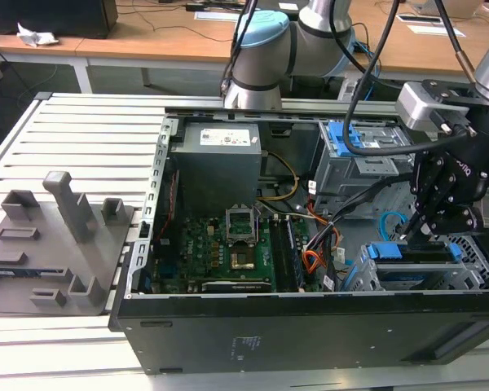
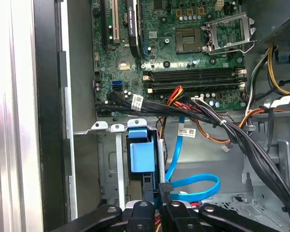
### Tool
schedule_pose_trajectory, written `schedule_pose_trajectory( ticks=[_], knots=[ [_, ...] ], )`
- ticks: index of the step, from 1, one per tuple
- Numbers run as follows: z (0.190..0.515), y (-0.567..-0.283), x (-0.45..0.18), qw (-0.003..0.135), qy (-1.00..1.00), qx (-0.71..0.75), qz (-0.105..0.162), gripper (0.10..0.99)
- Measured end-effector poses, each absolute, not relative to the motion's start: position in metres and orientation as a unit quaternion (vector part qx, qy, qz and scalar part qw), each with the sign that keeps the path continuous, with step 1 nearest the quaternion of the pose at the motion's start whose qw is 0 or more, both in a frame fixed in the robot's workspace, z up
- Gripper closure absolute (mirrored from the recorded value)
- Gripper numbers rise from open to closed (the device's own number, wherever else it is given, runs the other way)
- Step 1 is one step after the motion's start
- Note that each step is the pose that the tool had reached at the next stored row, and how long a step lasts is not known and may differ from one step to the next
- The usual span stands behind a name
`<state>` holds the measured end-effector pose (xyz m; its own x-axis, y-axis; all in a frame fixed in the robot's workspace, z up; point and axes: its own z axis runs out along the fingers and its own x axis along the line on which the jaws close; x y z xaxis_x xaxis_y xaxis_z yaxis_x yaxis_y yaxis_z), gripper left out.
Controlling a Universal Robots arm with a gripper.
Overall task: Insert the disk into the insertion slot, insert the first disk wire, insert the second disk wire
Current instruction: 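Insert the second disk wire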
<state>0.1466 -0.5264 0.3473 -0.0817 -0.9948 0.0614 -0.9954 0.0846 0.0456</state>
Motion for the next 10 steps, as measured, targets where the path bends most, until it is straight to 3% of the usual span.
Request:
schedule_pose_trajectory(
  ticks=[10],
  knots=[
    [0.3458,-0.5265,0.1547,0.038,-0.735,0.677,0.004,0.925]
  ],
)
